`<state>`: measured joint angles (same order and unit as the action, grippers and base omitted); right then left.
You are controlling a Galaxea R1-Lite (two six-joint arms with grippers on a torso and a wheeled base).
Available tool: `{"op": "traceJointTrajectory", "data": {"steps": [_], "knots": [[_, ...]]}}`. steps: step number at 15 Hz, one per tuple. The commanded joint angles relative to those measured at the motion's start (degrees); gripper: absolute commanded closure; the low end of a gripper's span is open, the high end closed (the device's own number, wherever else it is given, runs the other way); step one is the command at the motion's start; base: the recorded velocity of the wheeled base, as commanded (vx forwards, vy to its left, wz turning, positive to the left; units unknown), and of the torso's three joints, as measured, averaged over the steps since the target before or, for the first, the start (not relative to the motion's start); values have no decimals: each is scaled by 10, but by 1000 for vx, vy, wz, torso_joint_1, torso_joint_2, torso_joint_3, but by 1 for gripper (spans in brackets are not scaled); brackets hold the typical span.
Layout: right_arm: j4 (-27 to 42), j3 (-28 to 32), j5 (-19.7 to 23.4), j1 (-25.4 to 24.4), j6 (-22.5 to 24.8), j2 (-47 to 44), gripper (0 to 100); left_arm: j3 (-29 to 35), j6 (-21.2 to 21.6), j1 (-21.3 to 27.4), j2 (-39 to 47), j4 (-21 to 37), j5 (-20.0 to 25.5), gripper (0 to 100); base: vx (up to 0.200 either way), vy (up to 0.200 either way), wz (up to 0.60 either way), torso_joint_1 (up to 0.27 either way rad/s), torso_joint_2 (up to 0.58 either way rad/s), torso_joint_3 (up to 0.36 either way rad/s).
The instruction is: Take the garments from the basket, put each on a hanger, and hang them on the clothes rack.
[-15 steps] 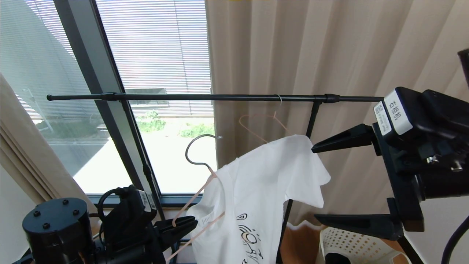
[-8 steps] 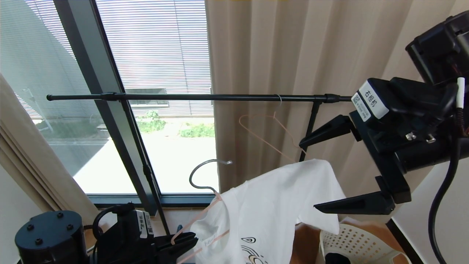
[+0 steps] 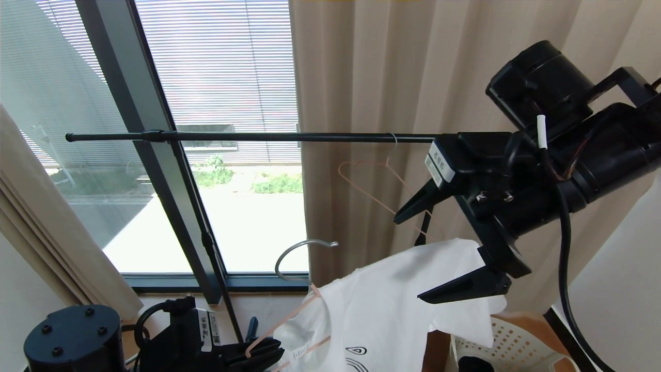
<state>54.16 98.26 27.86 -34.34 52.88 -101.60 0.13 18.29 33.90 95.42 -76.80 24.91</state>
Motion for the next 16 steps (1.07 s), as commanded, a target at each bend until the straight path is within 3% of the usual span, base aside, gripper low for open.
{"op": "traceJointTrajectory", "data": {"steps": [1,11,13,14,16], "knots": [[0,1,0,-8,0,-23,0,0,0,3,1,0,0,100,0,0,0,0,0,0],[-5,10,-1,-25,2,-62,0,-1,0,19,4,0,0,100,0,0,0,0,0,0],[-3,23,-28,-35,8,-71,0,-1,0,20,4,0,0,100,0,0,0,0,0,0],[2,33,-70,-39,8,-73,0,-1,-2,20,4,0,0,100,0,0,0,0,0,0],[2,35,-74,-47,8,-74,0,-1,-2,24,4,0,-1,100,0,0,0,0,0,0]]}}
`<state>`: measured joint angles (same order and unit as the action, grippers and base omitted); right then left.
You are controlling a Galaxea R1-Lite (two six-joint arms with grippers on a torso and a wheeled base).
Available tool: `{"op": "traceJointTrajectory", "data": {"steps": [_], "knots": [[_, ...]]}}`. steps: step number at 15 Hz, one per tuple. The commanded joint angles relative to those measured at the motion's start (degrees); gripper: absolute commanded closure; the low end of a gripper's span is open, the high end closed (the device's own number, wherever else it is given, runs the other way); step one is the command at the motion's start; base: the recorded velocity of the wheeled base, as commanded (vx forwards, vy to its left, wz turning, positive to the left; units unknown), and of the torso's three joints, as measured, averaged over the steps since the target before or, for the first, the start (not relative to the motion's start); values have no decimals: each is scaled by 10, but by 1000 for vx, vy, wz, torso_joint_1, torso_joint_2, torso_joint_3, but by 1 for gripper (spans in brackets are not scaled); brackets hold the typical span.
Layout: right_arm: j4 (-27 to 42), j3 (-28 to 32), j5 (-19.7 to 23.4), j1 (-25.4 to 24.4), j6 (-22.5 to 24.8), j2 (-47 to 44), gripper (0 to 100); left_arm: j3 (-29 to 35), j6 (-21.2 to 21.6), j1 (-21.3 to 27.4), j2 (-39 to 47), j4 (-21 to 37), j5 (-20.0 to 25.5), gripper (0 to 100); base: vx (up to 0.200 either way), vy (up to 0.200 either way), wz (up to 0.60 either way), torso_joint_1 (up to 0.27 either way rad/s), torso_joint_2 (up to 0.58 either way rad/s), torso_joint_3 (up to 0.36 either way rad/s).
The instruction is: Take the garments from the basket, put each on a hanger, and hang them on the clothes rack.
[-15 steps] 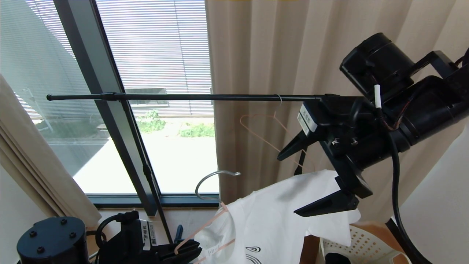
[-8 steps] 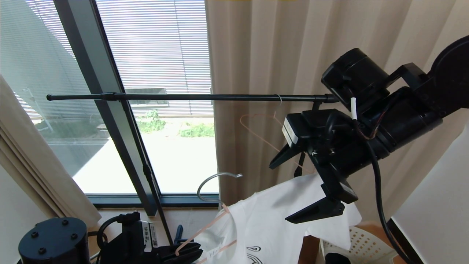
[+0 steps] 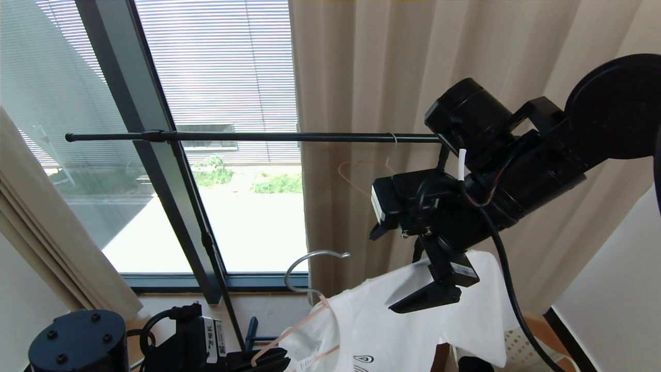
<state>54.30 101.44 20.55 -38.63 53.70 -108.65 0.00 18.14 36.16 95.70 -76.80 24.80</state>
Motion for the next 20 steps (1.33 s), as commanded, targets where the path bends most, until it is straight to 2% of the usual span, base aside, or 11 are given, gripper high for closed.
{"op": "traceJointTrajectory", "data": {"steps": [1,20], "knots": [[0,3,-1,-7,0,-4,0,0,0,1,1,0,0,100,0,0,0,0,0,0],[14,-5,-3,-21,0,-12,0,0,1,3,0,-1,-3,100,0,0,0,0,0,0]]}}
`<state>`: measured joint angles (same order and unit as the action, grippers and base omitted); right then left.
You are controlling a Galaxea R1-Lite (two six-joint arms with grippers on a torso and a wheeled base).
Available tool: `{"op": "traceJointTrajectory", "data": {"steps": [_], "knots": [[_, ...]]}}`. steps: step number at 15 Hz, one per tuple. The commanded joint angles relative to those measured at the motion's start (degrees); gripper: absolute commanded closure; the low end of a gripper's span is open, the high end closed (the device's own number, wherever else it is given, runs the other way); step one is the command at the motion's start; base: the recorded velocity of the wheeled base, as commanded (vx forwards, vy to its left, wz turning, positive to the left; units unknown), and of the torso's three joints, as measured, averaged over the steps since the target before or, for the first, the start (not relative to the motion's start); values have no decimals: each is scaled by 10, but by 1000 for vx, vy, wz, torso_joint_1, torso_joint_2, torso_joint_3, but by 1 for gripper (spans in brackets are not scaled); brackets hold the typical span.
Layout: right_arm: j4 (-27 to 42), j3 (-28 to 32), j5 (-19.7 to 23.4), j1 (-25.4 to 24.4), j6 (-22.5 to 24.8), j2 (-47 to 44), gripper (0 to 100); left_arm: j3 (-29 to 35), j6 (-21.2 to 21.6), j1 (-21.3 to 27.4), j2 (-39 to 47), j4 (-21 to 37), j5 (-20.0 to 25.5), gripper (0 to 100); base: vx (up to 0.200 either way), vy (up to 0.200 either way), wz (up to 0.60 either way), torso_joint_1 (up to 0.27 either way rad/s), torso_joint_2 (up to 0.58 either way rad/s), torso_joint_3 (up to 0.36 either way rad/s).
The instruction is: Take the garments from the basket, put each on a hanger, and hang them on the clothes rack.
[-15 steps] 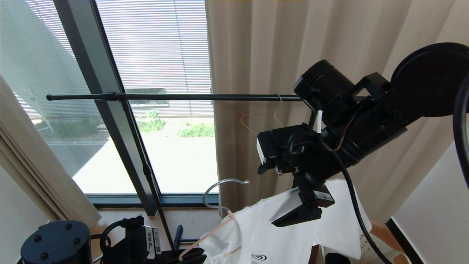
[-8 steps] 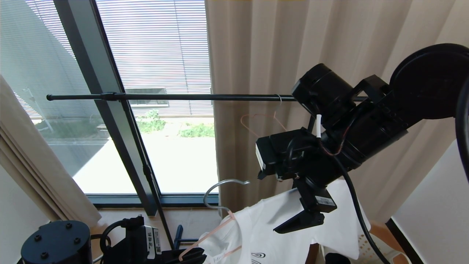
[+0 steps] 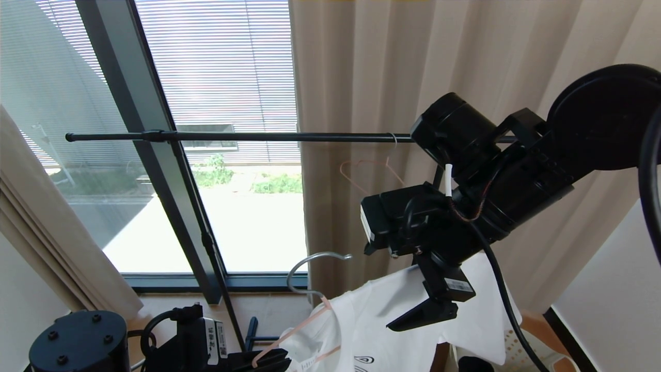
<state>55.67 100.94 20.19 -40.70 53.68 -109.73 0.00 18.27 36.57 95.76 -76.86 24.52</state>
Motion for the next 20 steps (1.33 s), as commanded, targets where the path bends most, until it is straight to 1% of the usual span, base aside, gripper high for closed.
{"op": "traceJointTrajectory", "data": {"steps": [1,4,5,20], "knots": [[0,0,0,0,0,-1,0,1,0,0,0,0,0,100,0,0,0,0,0,0],[0,0,-9,0,0,-2,0,1,0,-1,0,0,0,100,0,0,0,0,0,0],[0,0,-9,0,0,-1,100,1,0,-1,0,0,0,100,0,0,0,0,0,0],[1,-1,-9,0,0,3,100,3,0,-4,-2,-1,0,100,0,0,0,0,0,0]]}}
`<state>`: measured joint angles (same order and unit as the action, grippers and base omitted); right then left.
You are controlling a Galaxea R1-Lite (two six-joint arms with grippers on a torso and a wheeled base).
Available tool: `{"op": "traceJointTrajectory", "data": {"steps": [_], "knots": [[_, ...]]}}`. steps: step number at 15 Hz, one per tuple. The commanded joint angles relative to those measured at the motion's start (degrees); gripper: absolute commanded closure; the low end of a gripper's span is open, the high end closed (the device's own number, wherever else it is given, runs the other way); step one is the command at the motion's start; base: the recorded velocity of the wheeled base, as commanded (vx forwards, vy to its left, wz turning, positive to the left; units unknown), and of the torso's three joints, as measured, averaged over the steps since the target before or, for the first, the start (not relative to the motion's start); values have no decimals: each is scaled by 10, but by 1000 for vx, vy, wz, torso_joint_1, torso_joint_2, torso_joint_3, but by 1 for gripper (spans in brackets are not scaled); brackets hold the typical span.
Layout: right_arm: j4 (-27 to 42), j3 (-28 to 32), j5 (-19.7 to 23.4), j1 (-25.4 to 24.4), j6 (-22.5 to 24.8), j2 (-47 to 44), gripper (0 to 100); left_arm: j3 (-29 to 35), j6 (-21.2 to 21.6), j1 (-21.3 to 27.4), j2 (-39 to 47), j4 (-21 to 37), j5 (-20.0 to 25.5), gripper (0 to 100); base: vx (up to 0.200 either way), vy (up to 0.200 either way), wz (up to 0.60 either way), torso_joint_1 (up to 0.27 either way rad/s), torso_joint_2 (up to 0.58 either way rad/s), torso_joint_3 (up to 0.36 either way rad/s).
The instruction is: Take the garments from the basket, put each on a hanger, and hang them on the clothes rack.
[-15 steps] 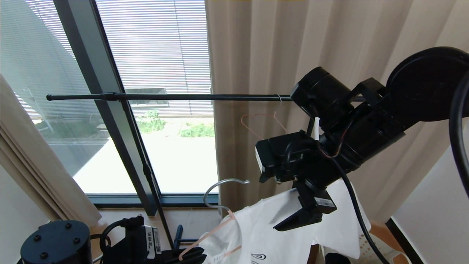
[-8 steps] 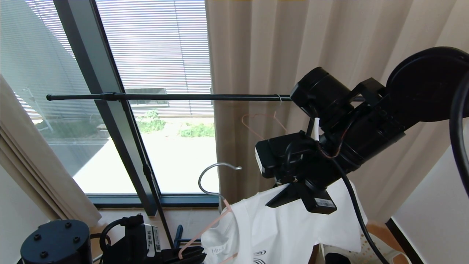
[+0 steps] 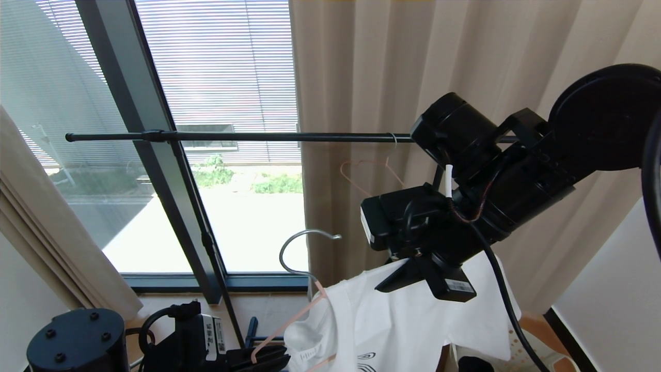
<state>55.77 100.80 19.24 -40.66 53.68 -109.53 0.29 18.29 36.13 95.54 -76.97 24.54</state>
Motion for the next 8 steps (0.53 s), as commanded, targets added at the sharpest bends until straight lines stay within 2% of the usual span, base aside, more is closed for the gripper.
{"op": "traceJointTrajectory", "data": {"steps": [1,4,5,8], "knots": [[0,0,0,0,0,2,100,-2,1,0,0,-1,1,100,0,0,0,0,0,0],[0,0,0,0,0,6,100,-3,-2,-1,4,-31,1,100,0,0,0,0,0,0],[0,0,0,0,-1,8,100,-3,-3,-1,4,-32,1,0,0,0,0,0,0,0],[0,-1,0,0,-1,10,100,-3,-4,-3,11,-33,1,0,0,0,0,0,0,0]]}}
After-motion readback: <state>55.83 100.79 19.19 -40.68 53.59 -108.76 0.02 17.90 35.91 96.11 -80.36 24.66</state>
